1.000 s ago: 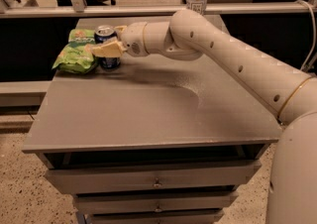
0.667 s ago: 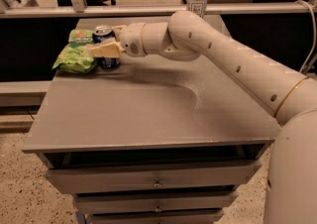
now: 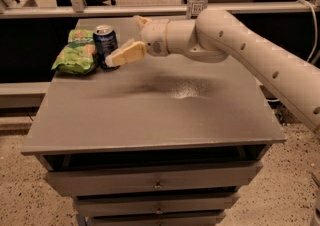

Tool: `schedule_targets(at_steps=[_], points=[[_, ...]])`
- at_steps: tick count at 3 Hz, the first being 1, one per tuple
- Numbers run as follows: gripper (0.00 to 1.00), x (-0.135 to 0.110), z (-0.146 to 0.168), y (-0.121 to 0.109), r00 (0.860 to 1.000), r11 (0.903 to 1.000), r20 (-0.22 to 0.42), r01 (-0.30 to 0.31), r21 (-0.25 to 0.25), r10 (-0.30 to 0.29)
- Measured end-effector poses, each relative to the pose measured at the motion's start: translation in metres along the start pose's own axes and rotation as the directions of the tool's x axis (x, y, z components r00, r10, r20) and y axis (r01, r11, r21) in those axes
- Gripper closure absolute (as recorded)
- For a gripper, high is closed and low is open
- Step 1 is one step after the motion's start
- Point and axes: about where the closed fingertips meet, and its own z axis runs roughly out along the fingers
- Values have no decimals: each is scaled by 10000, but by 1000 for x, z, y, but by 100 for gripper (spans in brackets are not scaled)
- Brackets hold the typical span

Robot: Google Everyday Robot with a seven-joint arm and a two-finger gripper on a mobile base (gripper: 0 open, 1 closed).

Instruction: Move pepsi can near green rice chip bag

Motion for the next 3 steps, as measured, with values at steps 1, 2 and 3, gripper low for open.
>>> schedule_targets(at_steps=[1,2,3], points=[[0,-5,-67,-1,9997,9995,10,245,208,-246],[0,-1,-139,3,9993,9993,70,357,142,-358],[0,1,-151,11,9995,9995,22,327,-48,-327]])
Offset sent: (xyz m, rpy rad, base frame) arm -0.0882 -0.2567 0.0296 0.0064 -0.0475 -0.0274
